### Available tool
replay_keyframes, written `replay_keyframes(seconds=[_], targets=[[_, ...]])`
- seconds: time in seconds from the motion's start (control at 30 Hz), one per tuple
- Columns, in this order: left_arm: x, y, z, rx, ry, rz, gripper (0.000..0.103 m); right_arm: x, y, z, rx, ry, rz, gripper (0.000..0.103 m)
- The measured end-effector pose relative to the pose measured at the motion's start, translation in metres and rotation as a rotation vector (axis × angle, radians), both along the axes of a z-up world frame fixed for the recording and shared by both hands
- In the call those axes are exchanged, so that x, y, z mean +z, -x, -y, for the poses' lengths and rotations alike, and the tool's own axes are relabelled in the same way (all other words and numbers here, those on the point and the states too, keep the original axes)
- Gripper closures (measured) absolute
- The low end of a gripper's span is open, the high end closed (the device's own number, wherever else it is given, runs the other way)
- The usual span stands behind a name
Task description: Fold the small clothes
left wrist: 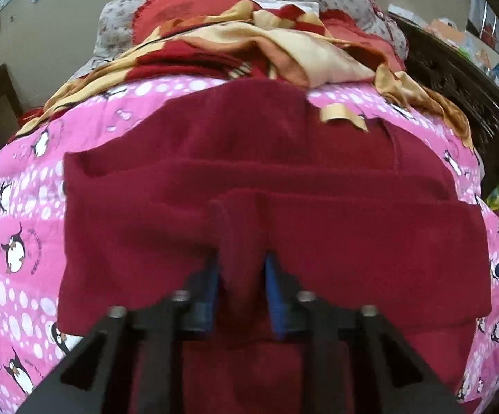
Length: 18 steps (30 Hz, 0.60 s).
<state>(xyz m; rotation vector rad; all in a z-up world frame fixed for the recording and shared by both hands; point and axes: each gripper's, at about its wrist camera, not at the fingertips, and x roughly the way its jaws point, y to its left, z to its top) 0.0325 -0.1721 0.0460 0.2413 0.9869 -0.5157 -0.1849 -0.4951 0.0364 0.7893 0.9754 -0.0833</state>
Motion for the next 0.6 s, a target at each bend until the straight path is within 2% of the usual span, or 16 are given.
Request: replay_keyframes(seconds=[0.03, 0.2, 0.33, 0.43, 0.6], targets=[[0.008, 0.001, 0.001, -0.012, 0.015, 0.011, 0.090, -0.001, 0.001, 0.002, -0.015, 0.002, 0.001, 0.052], [0.049, -0.008, -0.030, 0.019, 0.169, 0.011, 0.090, 0.001, 0.001, 0.011, -0.065, 0.055, 0.021, 0.051], [0.043, -0.012, -0.060, 0.073, 0.115, 0.023, 0.090, -0.002, -0.008, 0.010, -0.090, 0.068, 0.034, 0.046], [0.023, -0.018, -0.074, 0.114, 0.090, -0.027, 0.090, -0.008, -0.017, 0.009, -0.102, 0.082, 0.045, 0.039], [0.003, -0.017, -0.087, 0.164, 0.085, -0.050, 0.090, -0.020, -0.041, 0.010, -0.120, 0.073, 0.042, 0.039]])
